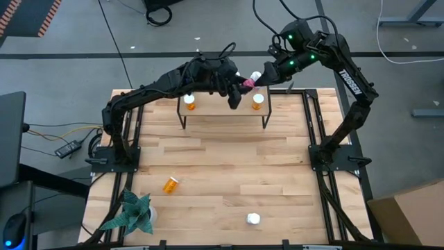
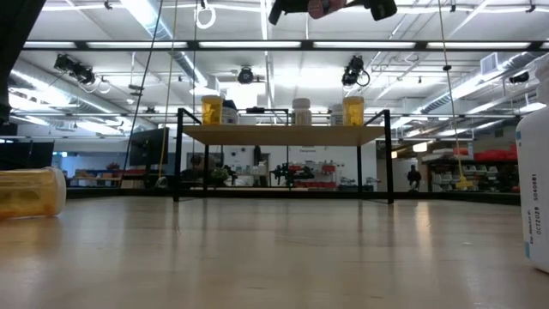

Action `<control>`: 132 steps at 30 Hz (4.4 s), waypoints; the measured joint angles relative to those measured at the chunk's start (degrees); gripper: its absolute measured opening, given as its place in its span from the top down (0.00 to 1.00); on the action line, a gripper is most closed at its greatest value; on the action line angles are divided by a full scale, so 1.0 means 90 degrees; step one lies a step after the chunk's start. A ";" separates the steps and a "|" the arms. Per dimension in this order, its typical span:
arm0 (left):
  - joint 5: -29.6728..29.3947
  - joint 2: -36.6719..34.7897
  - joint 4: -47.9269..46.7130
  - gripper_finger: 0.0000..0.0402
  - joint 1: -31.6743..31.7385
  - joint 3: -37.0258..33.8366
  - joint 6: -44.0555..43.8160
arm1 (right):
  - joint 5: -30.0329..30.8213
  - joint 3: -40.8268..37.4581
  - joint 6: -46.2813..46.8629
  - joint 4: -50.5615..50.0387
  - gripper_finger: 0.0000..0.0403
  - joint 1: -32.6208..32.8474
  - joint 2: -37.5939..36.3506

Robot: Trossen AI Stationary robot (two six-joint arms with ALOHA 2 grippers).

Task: Pick and place medicine bottles onto shelf by color
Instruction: Put the pink pill bottle on the shelf

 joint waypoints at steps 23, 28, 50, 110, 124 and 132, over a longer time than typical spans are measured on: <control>-0.0041 0.0000 -0.0033 0.60 -0.0059 0.0000 -0.0043 | 0.0440 0.0002 -0.0372 0.0025 0.38 -0.0010 -0.0002; -0.0041 0.0000 -0.0032 0.59 -0.0059 0.0000 -0.0091 | 0.0504 0.0002 -0.0398 0.0074 0.39 -0.0010 -0.0002; 0.0004 0.0000 -0.0025 0.59 -0.0051 0.0000 -0.0136 | 0.0328 0.0002 -0.0133 0.0370 0.48 0.0073 -0.0002; -0.0040 0.0005 -0.0579 0.38 0.0289 0.0000 0.0021 | 0.1967 0.0005 -0.0467 0.0466 0.55 0.0886 -0.0005; -0.0157 -0.0315 -0.2562 0.17 0.0518 -0.0007 0.0402 | 0.2626 0.0007 -0.0854 0.0495 0.55 0.1212 0.0795; -0.0364 -0.0628 -0.4033 0.16 0.0744 -0.0005 0.0521 | 0.3334 0.0004 -0.1437 0.0145 0.55 0.1264 0.1380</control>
